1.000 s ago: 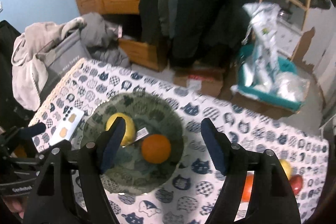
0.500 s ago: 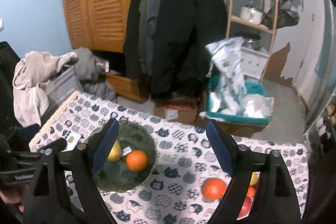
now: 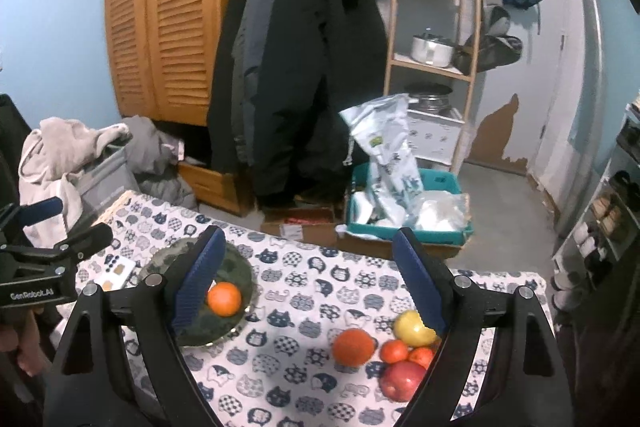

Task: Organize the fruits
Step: 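Raise both tools out of the bowl and pull them back from it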

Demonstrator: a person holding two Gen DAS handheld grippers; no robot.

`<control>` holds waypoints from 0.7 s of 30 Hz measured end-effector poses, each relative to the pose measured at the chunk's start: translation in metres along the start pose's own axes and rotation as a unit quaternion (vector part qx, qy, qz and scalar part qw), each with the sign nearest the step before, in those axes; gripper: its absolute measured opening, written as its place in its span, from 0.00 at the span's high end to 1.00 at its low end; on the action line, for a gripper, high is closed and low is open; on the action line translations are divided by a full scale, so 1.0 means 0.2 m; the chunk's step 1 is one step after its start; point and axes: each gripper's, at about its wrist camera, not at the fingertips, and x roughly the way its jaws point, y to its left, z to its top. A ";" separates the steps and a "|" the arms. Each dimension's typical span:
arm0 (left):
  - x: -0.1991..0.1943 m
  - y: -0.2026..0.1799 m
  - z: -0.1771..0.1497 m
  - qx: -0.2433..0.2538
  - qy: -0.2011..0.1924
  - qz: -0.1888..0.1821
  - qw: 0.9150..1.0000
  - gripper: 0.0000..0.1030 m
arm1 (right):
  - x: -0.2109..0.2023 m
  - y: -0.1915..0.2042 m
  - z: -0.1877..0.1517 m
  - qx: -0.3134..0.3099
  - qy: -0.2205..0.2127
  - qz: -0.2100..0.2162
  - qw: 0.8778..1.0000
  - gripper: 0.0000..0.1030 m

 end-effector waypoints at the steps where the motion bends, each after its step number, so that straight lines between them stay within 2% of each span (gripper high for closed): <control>1: 0.00 -0.02 0.00 0.004 0.000 -0.001 1.000 0.00 | -0.02 -0.02 -0.01 0.004 0.000 -0.001 1.000 0.18; 13: 0.02 -0.28 -0.01 0.039 0.014 -0.042 0.998 0.00 | -0.12 -0.30 -0.14 0.029 0.009 -0.048 0.998 0.18; 21: 0.09 -0.46 -0.03 0.059 0.041 -0.073 0.995 0.00 | -0.13 -0.49 -0.25 0.050 0.029 -0.082 0.995 0.18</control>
